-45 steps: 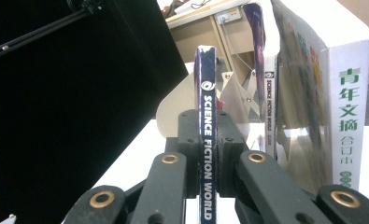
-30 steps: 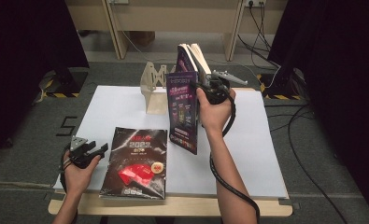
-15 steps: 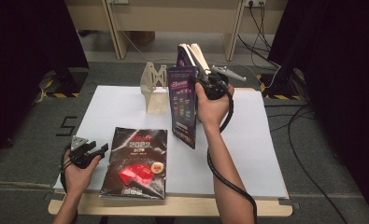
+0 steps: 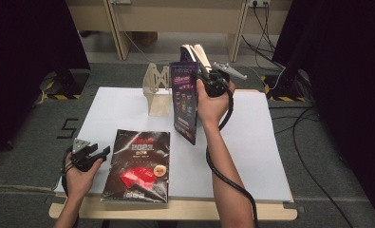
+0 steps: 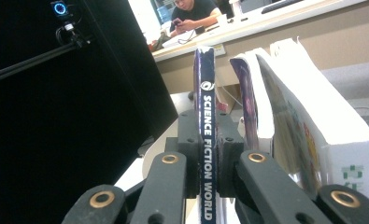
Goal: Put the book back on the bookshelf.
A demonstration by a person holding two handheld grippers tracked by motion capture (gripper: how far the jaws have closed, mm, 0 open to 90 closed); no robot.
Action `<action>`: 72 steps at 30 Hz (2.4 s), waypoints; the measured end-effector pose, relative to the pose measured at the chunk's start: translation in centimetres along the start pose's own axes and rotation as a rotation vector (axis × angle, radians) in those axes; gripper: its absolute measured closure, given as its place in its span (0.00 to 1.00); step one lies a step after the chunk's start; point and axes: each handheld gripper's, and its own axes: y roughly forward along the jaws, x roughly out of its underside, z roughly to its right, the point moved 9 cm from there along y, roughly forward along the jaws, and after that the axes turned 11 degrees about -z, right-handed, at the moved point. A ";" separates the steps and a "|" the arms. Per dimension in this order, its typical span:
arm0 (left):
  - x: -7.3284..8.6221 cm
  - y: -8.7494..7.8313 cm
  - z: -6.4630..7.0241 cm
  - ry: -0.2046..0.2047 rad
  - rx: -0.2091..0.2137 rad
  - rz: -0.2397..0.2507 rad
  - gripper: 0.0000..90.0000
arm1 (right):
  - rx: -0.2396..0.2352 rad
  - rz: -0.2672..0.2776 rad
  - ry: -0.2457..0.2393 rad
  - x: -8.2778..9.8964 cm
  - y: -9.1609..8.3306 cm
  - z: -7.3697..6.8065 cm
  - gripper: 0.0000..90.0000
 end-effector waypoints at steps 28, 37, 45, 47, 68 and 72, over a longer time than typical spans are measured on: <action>0.0 0.0 0.0 -0.001 0.002 -0.001 0.45 | 0.086 0.069 -0.067 -3.0 3.6 -0.5 0.94; 0.0 0.0 0.0 0.002 0.001 -0.002 0.45 | 0.117 0.080 -0.096 -3.5 4.9 -0.7 0.94; 0.0 0.0 0.0 0.003 0.000 -0.003 0.45 | 0.170 0.094 -0.125 -4.0 5.9 -0.6 0.94; 0.0 0.0 0.0 0.000 0.003 -0.001 0.45 | 0.182 0.097 -0.132 -4.1 6.3 -0.7 0.94; 0.0 -0.1 0.1 0.008 -0.001 -0.002 0.45 | 0.228 0.108 -0.157 -4.6 9.6 -0.7 0.94; 0.0 0.0 0.1 0.011 -0.003 -0.003 0.45 | 0.235 0.114 -0.160 -4.4 10.3 -0.9 0.94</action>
